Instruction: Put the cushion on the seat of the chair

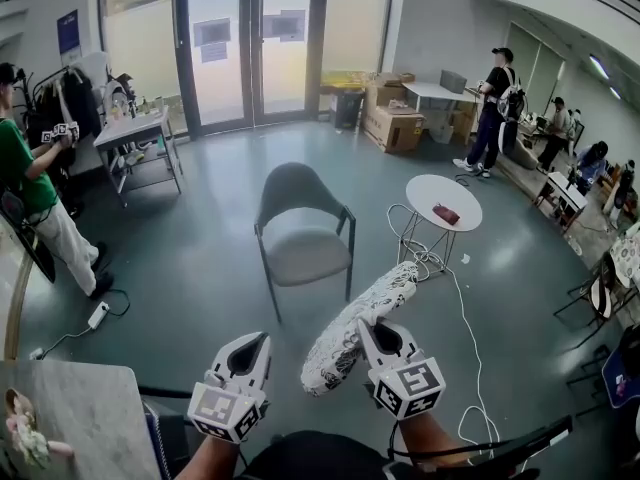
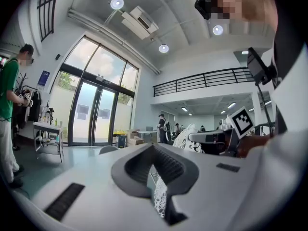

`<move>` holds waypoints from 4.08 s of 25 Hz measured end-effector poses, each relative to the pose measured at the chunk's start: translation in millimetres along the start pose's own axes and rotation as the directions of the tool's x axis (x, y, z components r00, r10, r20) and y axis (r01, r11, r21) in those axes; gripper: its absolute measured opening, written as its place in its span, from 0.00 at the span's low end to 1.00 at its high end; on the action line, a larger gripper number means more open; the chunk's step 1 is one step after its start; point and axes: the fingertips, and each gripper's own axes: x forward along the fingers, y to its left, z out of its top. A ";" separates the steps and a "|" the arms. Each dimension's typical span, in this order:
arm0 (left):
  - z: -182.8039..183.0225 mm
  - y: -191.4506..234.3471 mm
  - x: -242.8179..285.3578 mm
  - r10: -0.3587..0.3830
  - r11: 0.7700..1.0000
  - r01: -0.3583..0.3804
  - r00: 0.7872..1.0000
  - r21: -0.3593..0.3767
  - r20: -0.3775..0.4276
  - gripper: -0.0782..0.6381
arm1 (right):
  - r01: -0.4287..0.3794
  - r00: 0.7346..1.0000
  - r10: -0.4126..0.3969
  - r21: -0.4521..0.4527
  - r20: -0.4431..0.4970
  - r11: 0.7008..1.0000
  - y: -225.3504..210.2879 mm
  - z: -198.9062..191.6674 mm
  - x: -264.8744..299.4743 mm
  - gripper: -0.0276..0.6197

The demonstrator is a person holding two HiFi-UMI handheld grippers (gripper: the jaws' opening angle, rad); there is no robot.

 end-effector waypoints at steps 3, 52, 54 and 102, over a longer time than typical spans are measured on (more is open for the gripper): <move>1.5 5.3 -4.3 0.009 1.000 -0.009 1.000 -0.009 0.021 0.12 | -0.014 1.000 0.014 0.005 -0.008 1.000 6.1 -2.8 2.8 0.08; 7.0 115.8 78.4 -0.074 0.997 0.074 0.997 -0.029 -0.011 0.12 | -0.037 0.999 0.037 -0.005 0.038 0.999 -6.5 23.5 151.6 0.08; 8.6 114.8 93.8 -0.067 0.997 0.066 0.998 -0.029 -0.017 0.12 | -0.046 0.998 0.047 -0.004 0.043 0.999 -20.0 26.0 158.2 0.08; 25.5 209.4 299.7 0.001 0.999 -0.002 1.000 -0.046 -0.022 0.12 | -0.052 0.998 0.052 0.006 -0.033 0.999 -182.8 22.3 331.1 0.08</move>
